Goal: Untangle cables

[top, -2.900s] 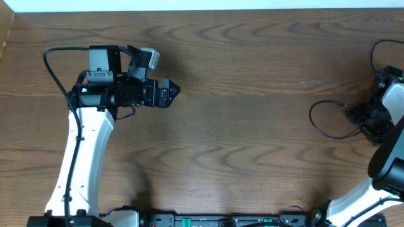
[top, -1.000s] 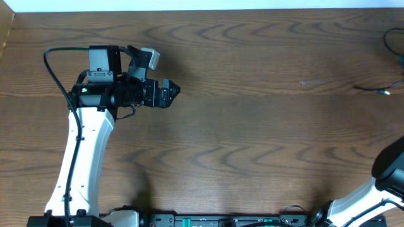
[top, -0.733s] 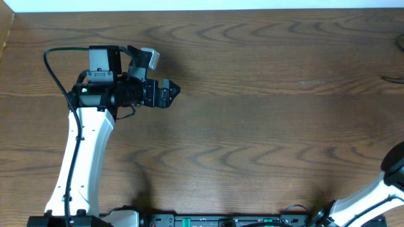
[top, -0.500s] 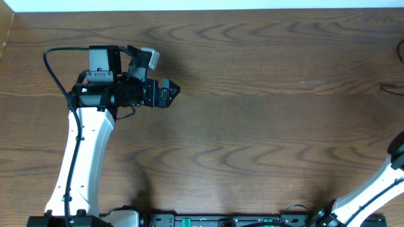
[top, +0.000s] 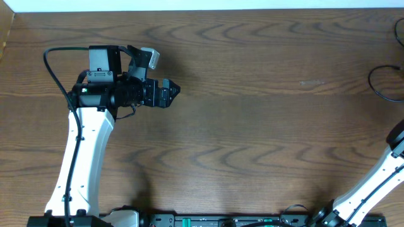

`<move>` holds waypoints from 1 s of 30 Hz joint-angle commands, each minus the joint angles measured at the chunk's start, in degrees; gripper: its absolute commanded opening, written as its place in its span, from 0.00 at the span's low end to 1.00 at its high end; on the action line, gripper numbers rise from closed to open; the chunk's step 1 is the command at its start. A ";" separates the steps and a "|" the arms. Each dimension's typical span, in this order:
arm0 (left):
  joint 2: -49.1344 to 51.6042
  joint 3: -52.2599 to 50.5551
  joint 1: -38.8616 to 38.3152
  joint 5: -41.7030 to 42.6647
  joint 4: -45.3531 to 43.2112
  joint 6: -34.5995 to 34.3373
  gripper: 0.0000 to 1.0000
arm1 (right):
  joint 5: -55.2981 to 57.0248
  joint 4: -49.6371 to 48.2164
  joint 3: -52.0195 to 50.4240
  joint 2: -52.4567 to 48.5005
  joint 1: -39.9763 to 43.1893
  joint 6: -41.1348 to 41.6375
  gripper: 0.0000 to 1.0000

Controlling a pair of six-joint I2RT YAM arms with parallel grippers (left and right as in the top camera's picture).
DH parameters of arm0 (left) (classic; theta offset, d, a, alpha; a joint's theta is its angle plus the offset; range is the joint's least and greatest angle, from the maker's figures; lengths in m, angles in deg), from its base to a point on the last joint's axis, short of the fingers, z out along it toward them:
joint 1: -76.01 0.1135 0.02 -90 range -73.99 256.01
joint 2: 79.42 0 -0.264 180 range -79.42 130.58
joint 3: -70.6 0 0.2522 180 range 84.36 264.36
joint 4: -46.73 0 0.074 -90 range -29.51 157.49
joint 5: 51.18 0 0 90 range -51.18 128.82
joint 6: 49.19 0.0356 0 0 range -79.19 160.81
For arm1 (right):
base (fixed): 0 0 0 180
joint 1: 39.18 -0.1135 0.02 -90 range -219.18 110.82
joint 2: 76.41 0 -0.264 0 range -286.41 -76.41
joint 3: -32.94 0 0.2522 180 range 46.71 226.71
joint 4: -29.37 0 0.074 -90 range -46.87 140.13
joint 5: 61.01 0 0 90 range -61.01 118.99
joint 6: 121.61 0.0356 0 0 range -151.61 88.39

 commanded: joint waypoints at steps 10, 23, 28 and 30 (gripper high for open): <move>0.33 -0.04 -0.09 0.94 -0.07 0.13 0.98 | 1.51 12.17 13.38 -1.36 1.62 0.20 0.99; 0.33 -0.04 -0.07 0.26 -1.36 -2.47 0.98 | -4.94 39.45 34.53 -0.87 -8.13 0.17 0.99; 0.33 -0.04 -0.07 -3.15 -3.65 -6.27 0.98 | -4.79 43.80 34.53 1.01 -15.87 -1.09 0.99; 0.33 -0.04 -0.07 -5.51 -3.78 -6.99 0.98 | -4.22 44.09 34.53 2.23 -19.17 -1.62 0.99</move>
